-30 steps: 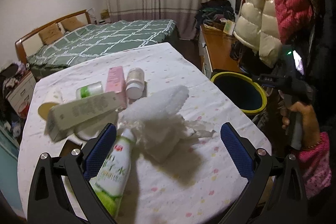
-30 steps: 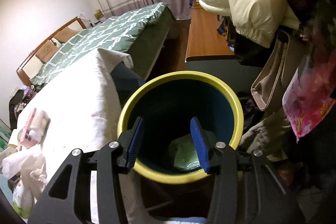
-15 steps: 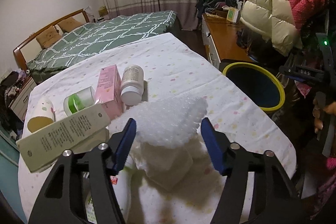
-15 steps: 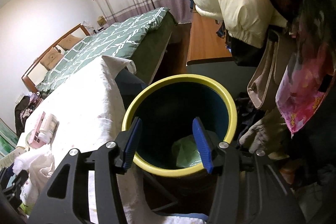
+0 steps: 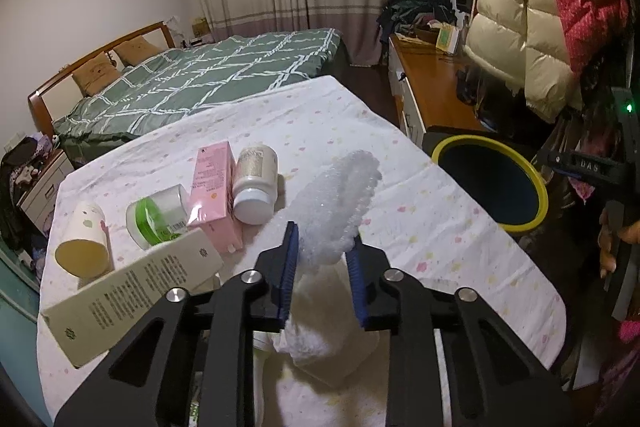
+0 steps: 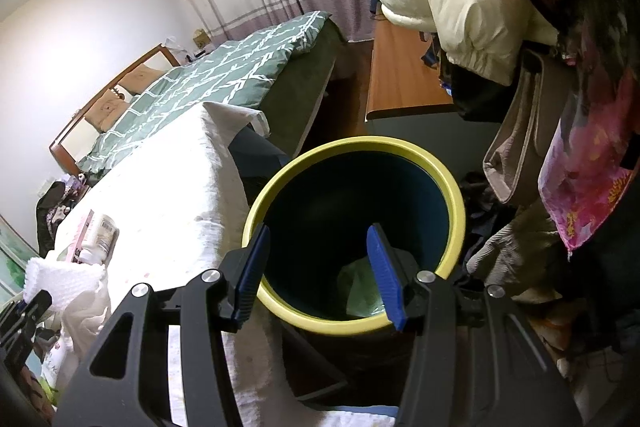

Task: Collect trash
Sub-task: 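Grasp the white foam net sleeve with the left tool and lift, then carry the foam sleeve with the left tool over the bin and release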

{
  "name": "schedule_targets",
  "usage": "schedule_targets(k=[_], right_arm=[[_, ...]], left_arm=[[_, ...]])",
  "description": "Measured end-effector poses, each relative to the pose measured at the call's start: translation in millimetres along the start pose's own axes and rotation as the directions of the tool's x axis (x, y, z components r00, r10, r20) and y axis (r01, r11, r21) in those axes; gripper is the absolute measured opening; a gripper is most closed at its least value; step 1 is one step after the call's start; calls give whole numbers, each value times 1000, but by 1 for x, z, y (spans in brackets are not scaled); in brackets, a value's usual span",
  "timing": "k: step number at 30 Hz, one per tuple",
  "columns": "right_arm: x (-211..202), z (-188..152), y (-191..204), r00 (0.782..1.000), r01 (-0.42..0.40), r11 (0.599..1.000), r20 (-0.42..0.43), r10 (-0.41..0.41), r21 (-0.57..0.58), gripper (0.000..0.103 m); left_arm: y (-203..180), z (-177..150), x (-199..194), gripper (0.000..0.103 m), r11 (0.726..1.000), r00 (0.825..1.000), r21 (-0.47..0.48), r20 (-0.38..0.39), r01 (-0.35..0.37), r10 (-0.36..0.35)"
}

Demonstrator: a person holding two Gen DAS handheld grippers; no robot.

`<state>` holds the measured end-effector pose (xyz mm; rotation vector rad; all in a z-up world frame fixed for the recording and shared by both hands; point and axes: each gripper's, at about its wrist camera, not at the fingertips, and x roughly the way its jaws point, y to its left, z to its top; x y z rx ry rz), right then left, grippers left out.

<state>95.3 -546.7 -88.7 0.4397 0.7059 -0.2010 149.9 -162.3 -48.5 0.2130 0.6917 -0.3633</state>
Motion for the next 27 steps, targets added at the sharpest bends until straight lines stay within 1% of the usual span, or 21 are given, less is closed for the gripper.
schedule_targets(k=[4, 9, 14, 18, 21, 25, 27], right_arm=[[-3, 0, 1, 1000, -9, 1000, 6, 9, 0, 49], [-12, -1, 5, 1000, -11, 1000, 27, 11, -12, 49], [-26, -2, 8, 999, 0, 999, 54, 2, -33, 49], [-37, -5, 5, 997, 25, 999, 75, -21, -47, 49], [-44, -9, -1, 996, 46, 998, 84, -42, -46, 49], [-50, -15, -14, 994, 72, 997, 85, -69, -33, 49], [-53, -18, -21, 993, 81, 996, 84, -79, -25, 49]], left_arm=[[4, 7, -12, 19, 1000, 999, -8, 34, -6, 7], [8, 21, -33, 19, 1000, 996, -18, 85, -14, 15], [0, 34, -51, 19, 1000, 992, -8, 123, 14, -13], [-19, 44, -56, 19, 998, 988, 19, 141, 64, -66], [-38, 56, -52, 19, 994, 983, 38, 150, 105, -110], [-66, 75, -43, 19, 980, 970, 61, 145, 189, -196], [-82, 83, -37, 19, 974, 965, 79, 141, 213, -223]])
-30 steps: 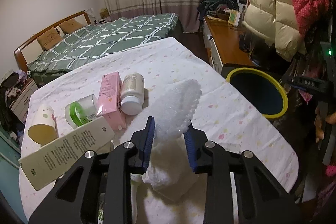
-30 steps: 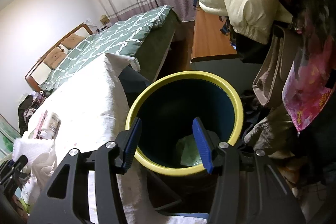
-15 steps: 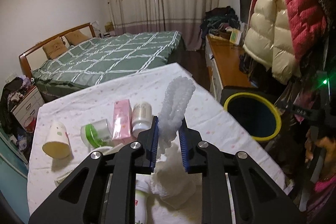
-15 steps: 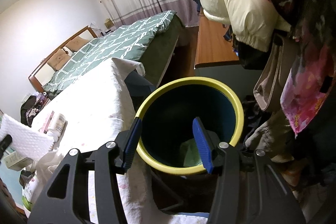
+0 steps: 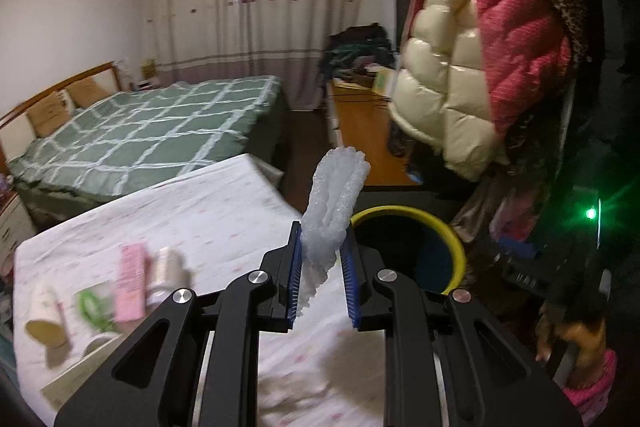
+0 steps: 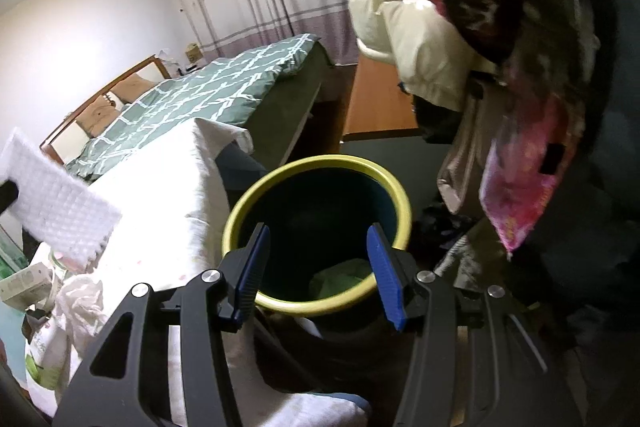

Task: Collect trash
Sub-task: 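Carry the foam sleeve with the left tool over the bin and release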

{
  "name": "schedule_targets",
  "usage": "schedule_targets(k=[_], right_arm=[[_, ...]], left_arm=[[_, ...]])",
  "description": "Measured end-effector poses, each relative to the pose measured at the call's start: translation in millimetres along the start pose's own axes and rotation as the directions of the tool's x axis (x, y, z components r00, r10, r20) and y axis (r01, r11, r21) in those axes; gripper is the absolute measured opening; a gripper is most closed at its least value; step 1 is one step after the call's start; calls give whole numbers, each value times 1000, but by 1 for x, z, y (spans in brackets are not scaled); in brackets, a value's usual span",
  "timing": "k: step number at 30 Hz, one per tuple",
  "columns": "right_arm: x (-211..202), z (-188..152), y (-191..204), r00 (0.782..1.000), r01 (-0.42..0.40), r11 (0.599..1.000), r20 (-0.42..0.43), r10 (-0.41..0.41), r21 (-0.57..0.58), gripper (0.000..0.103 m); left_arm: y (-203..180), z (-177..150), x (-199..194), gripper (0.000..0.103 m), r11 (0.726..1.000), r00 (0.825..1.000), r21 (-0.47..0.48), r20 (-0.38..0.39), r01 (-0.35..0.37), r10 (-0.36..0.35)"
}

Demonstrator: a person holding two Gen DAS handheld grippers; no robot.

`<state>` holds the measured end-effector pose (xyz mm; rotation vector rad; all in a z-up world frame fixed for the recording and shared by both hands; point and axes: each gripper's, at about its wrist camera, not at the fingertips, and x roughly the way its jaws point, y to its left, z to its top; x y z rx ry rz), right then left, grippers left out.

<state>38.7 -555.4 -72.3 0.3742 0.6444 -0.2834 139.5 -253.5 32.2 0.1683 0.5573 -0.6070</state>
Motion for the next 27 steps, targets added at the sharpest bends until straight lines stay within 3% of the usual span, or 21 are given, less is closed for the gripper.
schedule_targets(k=[10, 19, 27], right_arm=[[-4, -11, -28, 999, 36, 999, -20, -35, 17, 49], [-1, -13, -40, 998, 51, 998, -34, -50, 24, 49], [4, -16, -46, 997, 62, 998, -47, -61, 29, 49]], left_arm=[[-74, 16, 92, 19, 992, 988, 56, -107, 116, -109], [-112, 17, 162, 19, 989, 977, 68, -182, 129, -115], [-125, 6, 195, 19, 988, 962, 66, -245, 137, -117]])
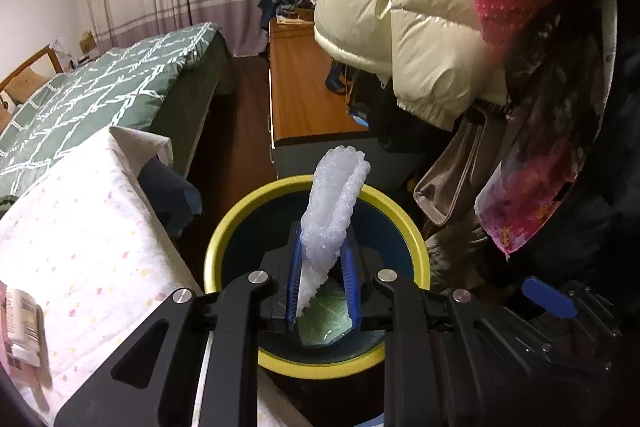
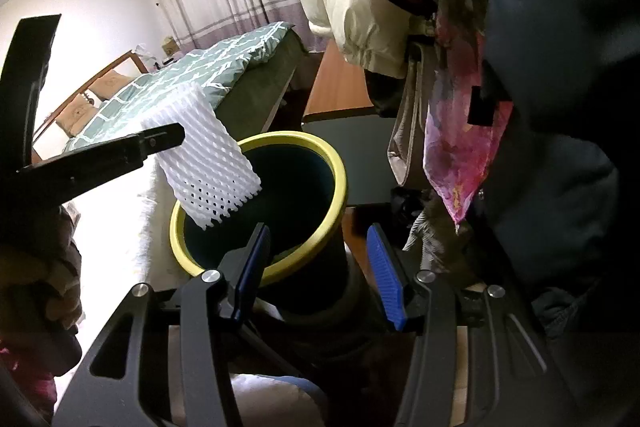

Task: Collect trash
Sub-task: 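Carry the foam sleeve with the left tool over the bin and release, then move the right tool back to the table and grasp the crumpled tissues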

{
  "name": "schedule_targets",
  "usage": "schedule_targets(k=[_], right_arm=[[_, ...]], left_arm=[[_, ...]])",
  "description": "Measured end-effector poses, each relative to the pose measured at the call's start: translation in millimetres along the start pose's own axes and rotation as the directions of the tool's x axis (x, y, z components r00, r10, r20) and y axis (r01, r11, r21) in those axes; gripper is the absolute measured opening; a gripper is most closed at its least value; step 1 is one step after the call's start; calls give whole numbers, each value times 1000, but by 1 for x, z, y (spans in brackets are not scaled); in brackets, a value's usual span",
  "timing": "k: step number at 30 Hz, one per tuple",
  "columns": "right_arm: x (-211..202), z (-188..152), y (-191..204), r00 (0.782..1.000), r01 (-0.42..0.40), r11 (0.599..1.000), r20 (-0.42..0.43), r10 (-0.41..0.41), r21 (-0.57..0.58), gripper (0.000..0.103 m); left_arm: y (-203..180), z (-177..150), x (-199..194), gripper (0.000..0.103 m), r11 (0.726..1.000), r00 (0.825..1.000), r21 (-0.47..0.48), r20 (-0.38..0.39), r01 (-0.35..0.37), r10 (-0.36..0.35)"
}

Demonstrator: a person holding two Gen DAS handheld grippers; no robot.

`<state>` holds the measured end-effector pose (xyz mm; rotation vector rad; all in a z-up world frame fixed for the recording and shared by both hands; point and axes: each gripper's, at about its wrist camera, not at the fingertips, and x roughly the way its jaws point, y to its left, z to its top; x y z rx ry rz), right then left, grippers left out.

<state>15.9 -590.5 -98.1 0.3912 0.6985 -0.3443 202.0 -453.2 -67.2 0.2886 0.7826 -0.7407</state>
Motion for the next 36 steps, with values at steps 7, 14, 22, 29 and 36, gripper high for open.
schedule_targets(k=[7, 14, 22, 29, 36], right_arm=[[3, 1, 1, 1000, 4, 1000, -11, -4, -5, 49], [-1, -1, 8, 1000, 4, 1000, -16, -5, -22, 49], [-7, -6, 32, 1000, -23, 997, -14, 22, -73, 52], [-13, -12, 68, 998, -61, 988, -27, 57, -140, 53], [-19, -22, 117, 991, -132, 966, -52, 123, -222, 53]], left_arm=[[1, -2, -7, 74, 1000, 1000, -9, 19, -24, 25], [10, -13, -43, 88, 999, 999, -31, 40, -25, 26], [49, -47, -119, 96, 992, 992, -114, 101, -62, 74], [94, -92, -201, 98, 966, 969, -209, 163, -150, 186], [149, -152, -277, 98, 901, 925, -347, 177, -261, 337]])
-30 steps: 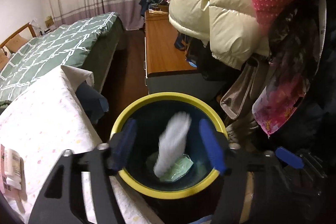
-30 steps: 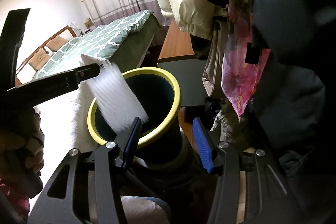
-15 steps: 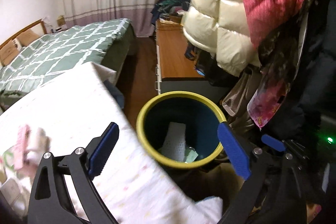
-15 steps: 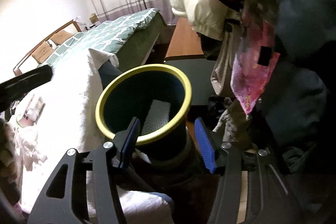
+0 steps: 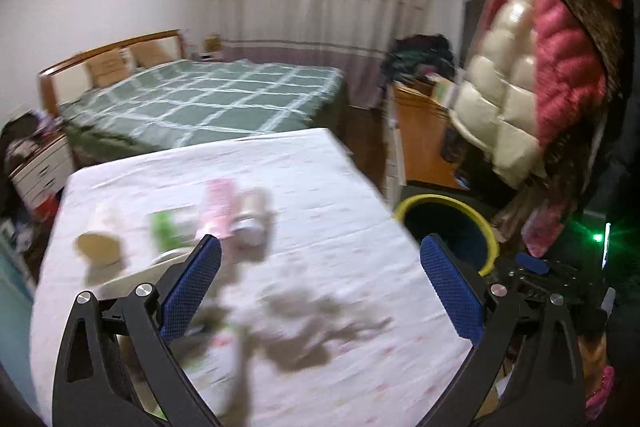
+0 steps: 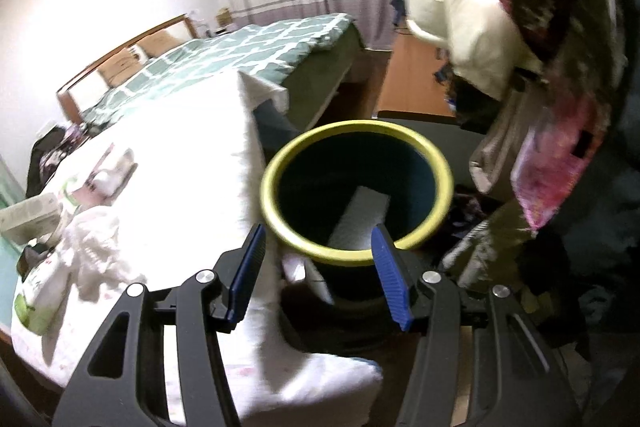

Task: Collect trash
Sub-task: 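Move the right tool back to the table and grasp the crumpled tissues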

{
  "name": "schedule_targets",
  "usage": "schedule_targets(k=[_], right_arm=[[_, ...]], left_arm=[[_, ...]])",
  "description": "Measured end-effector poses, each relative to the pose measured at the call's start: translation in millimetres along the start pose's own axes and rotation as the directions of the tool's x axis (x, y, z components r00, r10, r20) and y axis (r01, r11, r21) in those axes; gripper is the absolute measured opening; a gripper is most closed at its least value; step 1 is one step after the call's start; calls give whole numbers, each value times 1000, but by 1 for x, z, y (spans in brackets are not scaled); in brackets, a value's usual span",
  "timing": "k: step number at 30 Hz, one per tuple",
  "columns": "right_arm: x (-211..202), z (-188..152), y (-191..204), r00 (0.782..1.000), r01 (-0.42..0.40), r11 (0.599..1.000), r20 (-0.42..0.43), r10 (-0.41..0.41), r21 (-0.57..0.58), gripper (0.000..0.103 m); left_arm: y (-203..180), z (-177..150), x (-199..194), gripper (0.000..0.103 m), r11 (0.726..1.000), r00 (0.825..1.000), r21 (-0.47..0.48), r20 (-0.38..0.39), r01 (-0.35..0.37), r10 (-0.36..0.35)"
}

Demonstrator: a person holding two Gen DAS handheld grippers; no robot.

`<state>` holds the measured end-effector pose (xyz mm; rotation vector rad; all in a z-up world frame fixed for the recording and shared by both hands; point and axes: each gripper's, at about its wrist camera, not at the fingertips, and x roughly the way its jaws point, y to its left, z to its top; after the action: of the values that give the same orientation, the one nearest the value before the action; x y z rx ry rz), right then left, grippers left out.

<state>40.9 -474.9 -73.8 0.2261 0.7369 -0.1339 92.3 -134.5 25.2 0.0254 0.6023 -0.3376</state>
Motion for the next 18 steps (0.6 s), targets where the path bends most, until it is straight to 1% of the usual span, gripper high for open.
schedule_targets(k=[3, 6, 9, 13, 15, 18], right_arm=[[3, -1, 25, 999, -37, 998, -17, 36, -47, 53], [5, -4, 49, 997, -77, 993, -36, 74, -87, 53], [10, -6, 80, 990, -136, 982, -62, 128, -134, 53], [13, -10, 121, 974, -219, 957, -98, 203, -192, 53], [16, -10, 143, 962, -265, 938, -121, 243, -222, 53], [20, -12, 170, 948, -313, 916, -149, 283, -252, 53]], left_arm=[[40, -14, -26, 98, 995, 997, -64, 23, -75, 77], [73, -27, -44, 98, 985, 991, -121, 32, -126, 131], [98, -39, -59, 98, 971, 982, -161, 38, -178, 186], [122, -52, -76, 98, 955, 970, -195, 52, -222, 236], [129, -55, -79, 98, 951, 968, -204, 53, -231, 246], [134, -60, -83, 98, 951, 968, -208, 52, -231, 246]])
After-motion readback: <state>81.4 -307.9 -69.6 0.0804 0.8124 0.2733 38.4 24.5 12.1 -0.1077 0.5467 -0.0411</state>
